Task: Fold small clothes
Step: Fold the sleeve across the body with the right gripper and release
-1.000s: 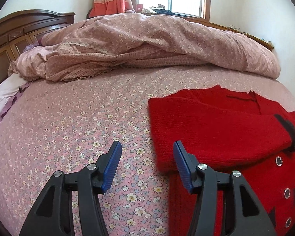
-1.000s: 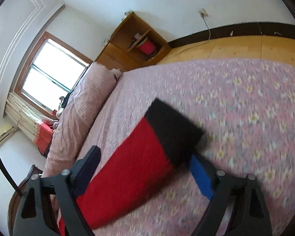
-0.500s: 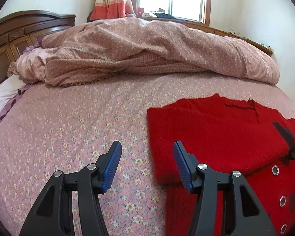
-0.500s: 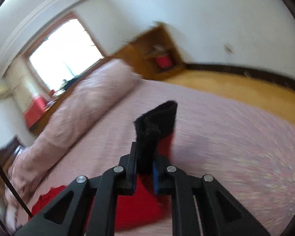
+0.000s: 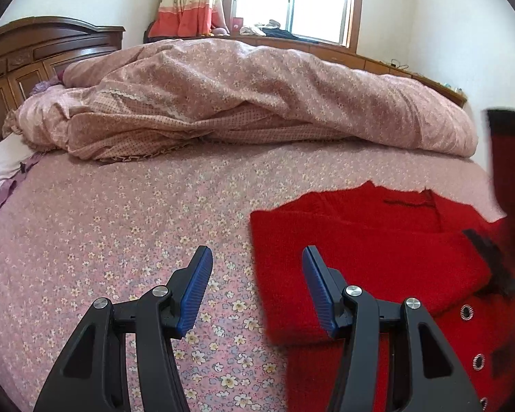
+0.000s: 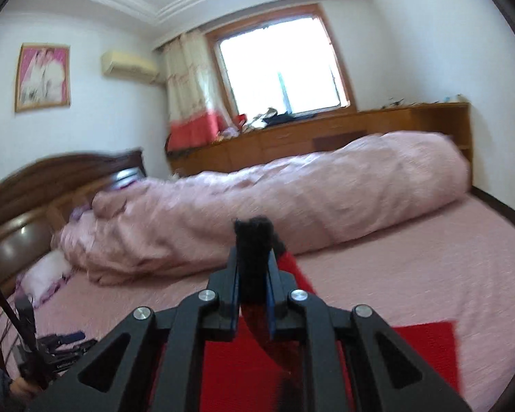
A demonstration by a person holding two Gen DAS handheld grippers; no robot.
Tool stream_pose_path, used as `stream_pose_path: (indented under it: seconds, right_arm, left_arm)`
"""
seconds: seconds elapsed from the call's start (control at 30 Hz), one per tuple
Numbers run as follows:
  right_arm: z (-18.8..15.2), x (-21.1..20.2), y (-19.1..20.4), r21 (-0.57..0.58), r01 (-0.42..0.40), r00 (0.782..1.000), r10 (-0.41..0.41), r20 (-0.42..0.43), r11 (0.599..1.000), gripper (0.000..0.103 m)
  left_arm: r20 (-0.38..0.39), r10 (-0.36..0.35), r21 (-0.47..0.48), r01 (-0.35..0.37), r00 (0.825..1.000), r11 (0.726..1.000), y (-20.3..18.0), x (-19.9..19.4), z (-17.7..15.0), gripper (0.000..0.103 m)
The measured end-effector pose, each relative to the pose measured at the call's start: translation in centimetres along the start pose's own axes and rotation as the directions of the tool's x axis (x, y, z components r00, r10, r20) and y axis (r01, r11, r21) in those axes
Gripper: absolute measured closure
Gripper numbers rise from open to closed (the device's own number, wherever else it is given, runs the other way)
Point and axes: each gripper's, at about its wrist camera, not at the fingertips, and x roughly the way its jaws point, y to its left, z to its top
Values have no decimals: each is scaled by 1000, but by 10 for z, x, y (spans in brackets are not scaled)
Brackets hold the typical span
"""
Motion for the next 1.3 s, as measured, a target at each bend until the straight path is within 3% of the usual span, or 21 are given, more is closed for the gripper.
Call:
stream_pose_path:
  seconds: [0.2,0.33,0.53,0.7,0.77,0.8,0.83,0.9,1.03,1.3]
  right_arm:
    - [-54,52,63,-77,-23,991,13,-131,997,91]
    - [-73,60,75,-111,-36,985,17,-170,993,91]
    - [-94,67,87,-134,-56,976,26,-217,989,89]
    - [-120,86,96,-127,-102,948,58,-312,987,89]
    - [-130,93,102,-129,-133,928,77,-365,983,85]
    - [-134,97,104,-120,-147,911,87,-403,982,76]
    - [-136,99,104,-106,-154,896,94,-433,982,54]
    - [-135,92,98,-61,-177,887,132,-442,982,40]
    - [-121,61,69,-43,-172,897,139,-419,984,36]
    - [-112,-20,-46,-69,73,915,-94,-393,995,36]
  left_arm:
    - [56,-8,37,6,998,999,-1,-19,9,54]
    - [65,-26,35,24,998,999,-2,-23,13,54]
    - [22,3,16,-3,1000,1000,1,-10,9,54]
    - [-5,-14,-26,14,1000,1000,6,-3,6,54]
    - [-9,-9,-21,9,1000,1000,5,-1,5,54]
    - [-12,-10,-14,10,1000,1000,4,0,4,54]
    - [-15,-11,-10,11,1000,1000,3,0,3,54]
    - [-17,-15,0,15,1000,1000,0,1,3,54]
    - [-15,-29,13,30,999,999,-5,-1,3,54]
    - [-46,-26,37,28,999,999,-11,8,-5,54]
